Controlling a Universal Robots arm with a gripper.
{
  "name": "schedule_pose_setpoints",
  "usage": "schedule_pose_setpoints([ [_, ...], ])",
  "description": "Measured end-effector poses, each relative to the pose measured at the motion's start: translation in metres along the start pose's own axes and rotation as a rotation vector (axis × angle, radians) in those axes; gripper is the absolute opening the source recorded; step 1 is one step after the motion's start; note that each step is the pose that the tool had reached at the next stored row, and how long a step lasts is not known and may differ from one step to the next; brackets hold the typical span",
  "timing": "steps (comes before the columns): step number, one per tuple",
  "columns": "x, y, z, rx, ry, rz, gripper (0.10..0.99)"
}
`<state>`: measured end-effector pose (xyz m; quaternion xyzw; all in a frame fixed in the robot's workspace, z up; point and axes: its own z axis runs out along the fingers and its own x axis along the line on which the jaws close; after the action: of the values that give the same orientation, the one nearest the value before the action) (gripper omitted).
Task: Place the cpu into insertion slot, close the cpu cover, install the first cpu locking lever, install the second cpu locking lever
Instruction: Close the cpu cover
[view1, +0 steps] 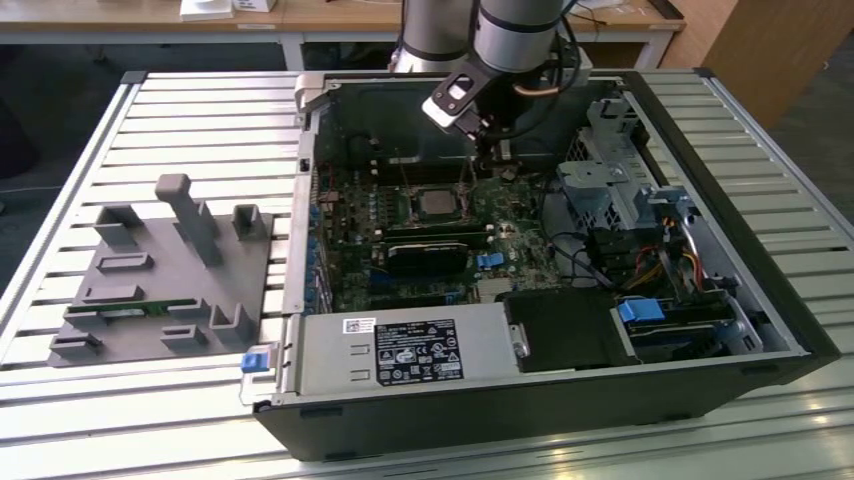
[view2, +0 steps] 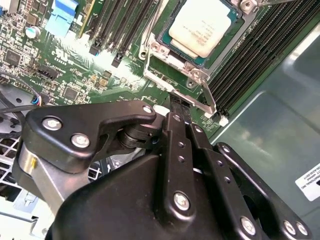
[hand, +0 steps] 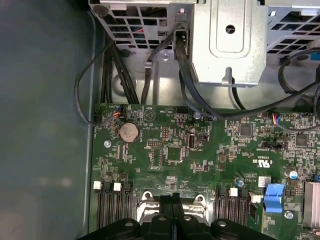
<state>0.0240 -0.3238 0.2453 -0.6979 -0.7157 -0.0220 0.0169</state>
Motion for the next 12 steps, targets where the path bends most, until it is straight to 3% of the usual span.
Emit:
schedule_pose_setpoints([
  [12,0.0001,-0.0057,0.0006,0.000,0.0000,0.000,0.106],
])
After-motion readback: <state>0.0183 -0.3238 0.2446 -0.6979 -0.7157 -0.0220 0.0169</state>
